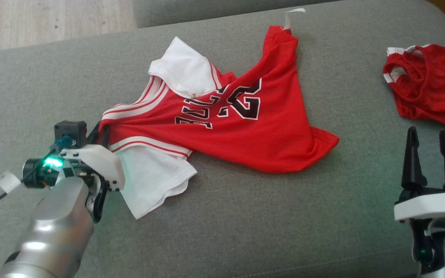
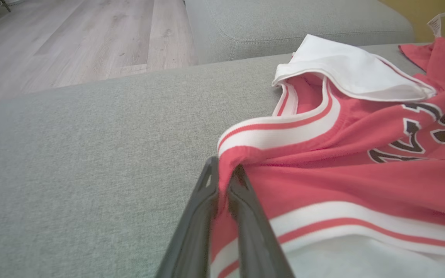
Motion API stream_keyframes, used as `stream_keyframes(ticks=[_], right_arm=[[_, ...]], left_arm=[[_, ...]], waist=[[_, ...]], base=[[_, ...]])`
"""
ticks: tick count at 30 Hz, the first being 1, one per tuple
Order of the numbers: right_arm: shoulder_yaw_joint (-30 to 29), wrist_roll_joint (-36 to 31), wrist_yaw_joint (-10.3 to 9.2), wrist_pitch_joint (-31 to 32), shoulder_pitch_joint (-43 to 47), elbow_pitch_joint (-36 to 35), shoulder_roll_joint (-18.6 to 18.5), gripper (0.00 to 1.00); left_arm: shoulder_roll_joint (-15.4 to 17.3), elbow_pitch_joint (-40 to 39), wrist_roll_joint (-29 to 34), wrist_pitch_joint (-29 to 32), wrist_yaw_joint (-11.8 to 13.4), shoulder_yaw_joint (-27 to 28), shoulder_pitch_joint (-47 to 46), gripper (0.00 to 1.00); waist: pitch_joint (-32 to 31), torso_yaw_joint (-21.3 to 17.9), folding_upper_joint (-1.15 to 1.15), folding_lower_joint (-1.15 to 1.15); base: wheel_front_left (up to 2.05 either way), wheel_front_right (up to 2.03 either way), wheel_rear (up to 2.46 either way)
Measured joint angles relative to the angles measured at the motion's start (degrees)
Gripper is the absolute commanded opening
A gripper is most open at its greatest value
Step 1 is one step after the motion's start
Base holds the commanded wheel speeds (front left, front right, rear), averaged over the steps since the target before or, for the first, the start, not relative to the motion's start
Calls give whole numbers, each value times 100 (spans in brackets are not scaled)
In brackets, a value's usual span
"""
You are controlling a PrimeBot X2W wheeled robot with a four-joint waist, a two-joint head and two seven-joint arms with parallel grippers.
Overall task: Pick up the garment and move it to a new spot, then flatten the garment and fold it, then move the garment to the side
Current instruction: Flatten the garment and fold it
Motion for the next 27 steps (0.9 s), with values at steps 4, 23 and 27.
stream_keyframes(ticks=[4,23,27], right_arm=[[-22,-51,0,-16,-1,101,0,100],[235,-107,0,-15,566,222,2,100],[357,-167,0,-53,633,299,4,100]], left_arm=[[1,35,-126,-71,-52,65,1,100],[34,-1848,-179,-869,156,352,1517,100],[78,-2639,-127,-870,443,506,2284,100]], waist=[[-68,48,0,0],[-1182,668,0,-1],[-1373,819,0,-1]], base=[[0,0,0],[0,0,0],[0,0,0]])
